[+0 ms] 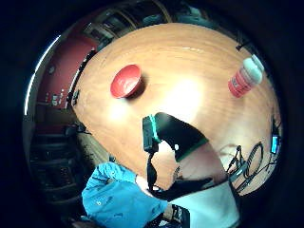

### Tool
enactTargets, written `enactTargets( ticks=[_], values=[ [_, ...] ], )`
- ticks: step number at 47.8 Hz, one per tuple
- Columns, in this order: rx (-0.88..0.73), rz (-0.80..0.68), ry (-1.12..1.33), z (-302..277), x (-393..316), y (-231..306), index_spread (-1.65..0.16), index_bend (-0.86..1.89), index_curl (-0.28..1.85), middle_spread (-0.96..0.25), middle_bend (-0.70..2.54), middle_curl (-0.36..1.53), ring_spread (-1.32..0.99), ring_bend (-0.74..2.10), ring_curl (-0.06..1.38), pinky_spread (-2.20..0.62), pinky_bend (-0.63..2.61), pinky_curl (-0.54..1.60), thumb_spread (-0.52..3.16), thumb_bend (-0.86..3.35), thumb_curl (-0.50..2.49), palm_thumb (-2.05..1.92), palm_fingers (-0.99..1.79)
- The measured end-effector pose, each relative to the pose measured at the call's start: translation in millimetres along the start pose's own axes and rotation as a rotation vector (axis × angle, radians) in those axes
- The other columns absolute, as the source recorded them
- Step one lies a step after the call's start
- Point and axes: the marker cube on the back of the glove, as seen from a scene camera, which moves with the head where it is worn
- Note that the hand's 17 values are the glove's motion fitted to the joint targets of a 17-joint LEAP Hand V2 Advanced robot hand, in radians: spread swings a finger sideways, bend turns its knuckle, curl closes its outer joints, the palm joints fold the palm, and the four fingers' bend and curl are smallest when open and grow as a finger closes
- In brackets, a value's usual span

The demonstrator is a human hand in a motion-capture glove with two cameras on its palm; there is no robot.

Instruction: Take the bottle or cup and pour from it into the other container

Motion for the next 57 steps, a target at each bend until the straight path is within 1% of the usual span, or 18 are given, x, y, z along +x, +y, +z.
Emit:
enactTargets(
  ticks=[2,6,21,29,37,45,57],
  values=[
    [0.000,0.052,-0.068,2,1,5,-0.42,0.18,0.21,-0.05,0.19,0.27,0.11,0.47,0.24,0.24,0.80,0.26,1.11,-0.02,0.31,0.38,0.05],
    [-0.011,0.075,-0.113,4,17,14,-0.43,0.18,0.22,-0.06,0.18,0.27,0.11,0.46,0.24,0.24,0.79,0.26,1.12,-0.02,0.32,0.39,0.07],
    [-0.017,0.169,-0.077,15,81,43,-0.43,0.16,0.24,-0.06,0.18,0.28,0.09,0.47,0.26,0.23,0.77,0.26,1.12,-0.02,0.33,0.43,0.11],
    [-0.023,0.203,-0.139,24,106,54,-0.42,0.15,0.24,-0.04,0.18,0.28,0.09,0.48,0.27,0.22,0.76,0.26,1.12,-0.02,0.34,0.44,0.12],
    [0.019,0.196,-0.306,40,132,53,-0.42,0.14,0.23,-0.03,0.19,0.28,0.09,0.49,0.27,0.22,0.76,0.26,1.11,0.00,0.36,0.50,0.14],
    [0.069,0.203,-0.398,61,159,44,-0.42,0.14,0.22,-0.03,0.18,0.29,0.09,0.51,0.28,0.22,0.76,0.27,1.07,-0.01,0.38,0.56,0.15],
    [0.093,0.254,-0.546,85,184,33,-0.42,0.13,0.21,-0.03,0.19,0.30,0.08,0.53,0.29,0.22,0.75,0.27,1.03,-0.02,0.39,0.61,0.15]
  ],
)
